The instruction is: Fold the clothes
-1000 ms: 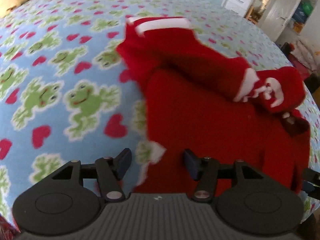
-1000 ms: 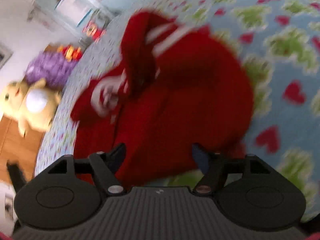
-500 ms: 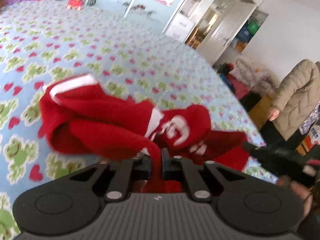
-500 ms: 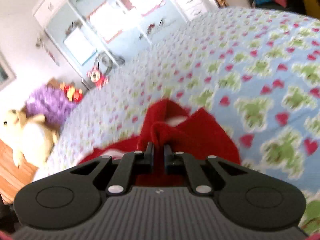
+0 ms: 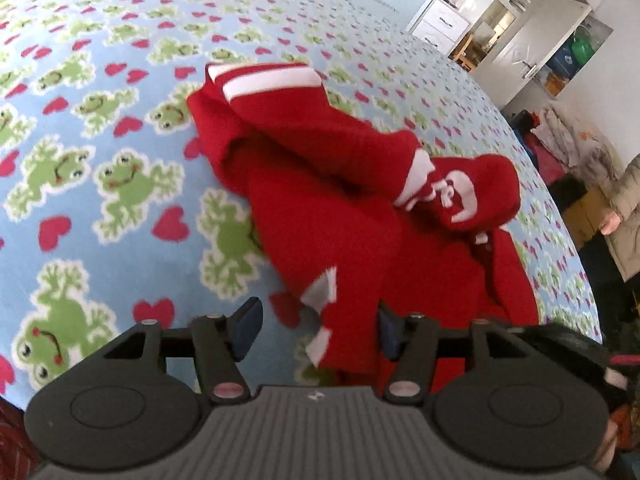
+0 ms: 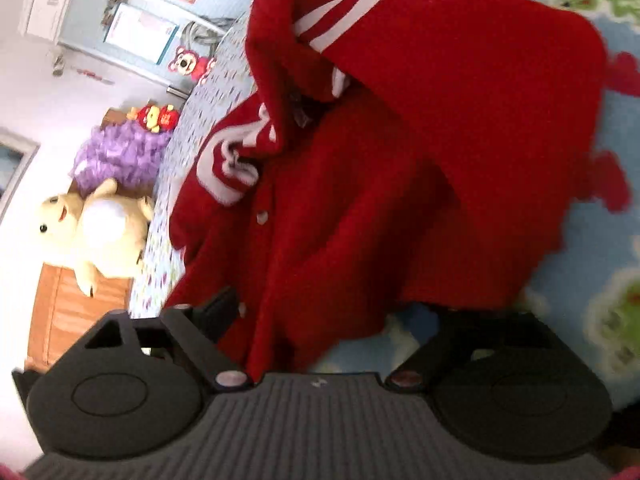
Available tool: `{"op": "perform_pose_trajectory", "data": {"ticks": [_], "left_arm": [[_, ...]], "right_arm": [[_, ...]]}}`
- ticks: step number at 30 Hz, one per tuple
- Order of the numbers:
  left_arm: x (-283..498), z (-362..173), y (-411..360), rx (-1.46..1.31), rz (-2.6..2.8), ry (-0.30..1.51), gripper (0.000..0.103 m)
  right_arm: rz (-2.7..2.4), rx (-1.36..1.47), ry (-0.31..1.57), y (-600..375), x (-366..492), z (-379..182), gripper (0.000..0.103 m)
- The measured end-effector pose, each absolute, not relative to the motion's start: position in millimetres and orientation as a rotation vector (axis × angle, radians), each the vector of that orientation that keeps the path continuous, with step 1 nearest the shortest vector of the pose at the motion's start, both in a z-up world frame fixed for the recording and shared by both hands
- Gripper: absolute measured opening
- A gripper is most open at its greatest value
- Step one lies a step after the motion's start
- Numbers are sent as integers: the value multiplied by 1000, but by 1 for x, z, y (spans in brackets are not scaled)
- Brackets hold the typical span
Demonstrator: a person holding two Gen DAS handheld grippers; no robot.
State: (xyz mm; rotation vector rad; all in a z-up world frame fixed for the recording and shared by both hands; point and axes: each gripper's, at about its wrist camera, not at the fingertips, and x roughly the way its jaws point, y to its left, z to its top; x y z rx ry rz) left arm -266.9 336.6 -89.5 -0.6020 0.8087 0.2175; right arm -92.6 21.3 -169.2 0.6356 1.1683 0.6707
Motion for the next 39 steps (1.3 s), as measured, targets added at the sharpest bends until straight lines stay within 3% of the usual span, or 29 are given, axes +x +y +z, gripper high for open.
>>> {"op": "perform_pose_trajectory", "data": {"ticks": [1,3,9,14,16,19,22,30,31,32,33,34,36,39], "left_arm": [[-266,-88,337,-601,222,806,61],[-268,-84,340,-607,217,790,61],[-272,-74,349,-624,202,740,66],[-246,-76,346,-579,199,753,66],[-228,-78,344,-537,214,773,67],[-199,-81,349,-558,211,796,67],[-174,-83,360,-667,191,779,68],[-115,-125,393,-892,281,851,71],[-110,-128,397,-917,291,842,70],[-105,-128,400,-925,298,831,57],[-99,-125,401,-914,291,816,43],[-92,-119,403,-901,276,808,16],[-80,-99,407,-872,243,748,15],[-68,-39,415,-808,190,563,14]], "right_arm": [[662,628,1177,27,-86,-170,26],[631,602,1104,23,-69,-157,21],[440,443,649,-32,-48,-70,19],[496,433,672,-46,-74,-72,35],[524,432,691,-51,-86,-74,52],[600,461,706,-47,-91,-73,69],[648,551,730,-35,-73,-73,80],[545,621,908,30,16,-96,84],[541,615,928,36,24,-98,81],[537,609,947,42,33,-101,73],[534,604,966,48,41,-104,37],[530,598,985,53,50,-106,9],[533,573,973,63,63,-100,7],[588,580,790,61,73,-38,6]]}}
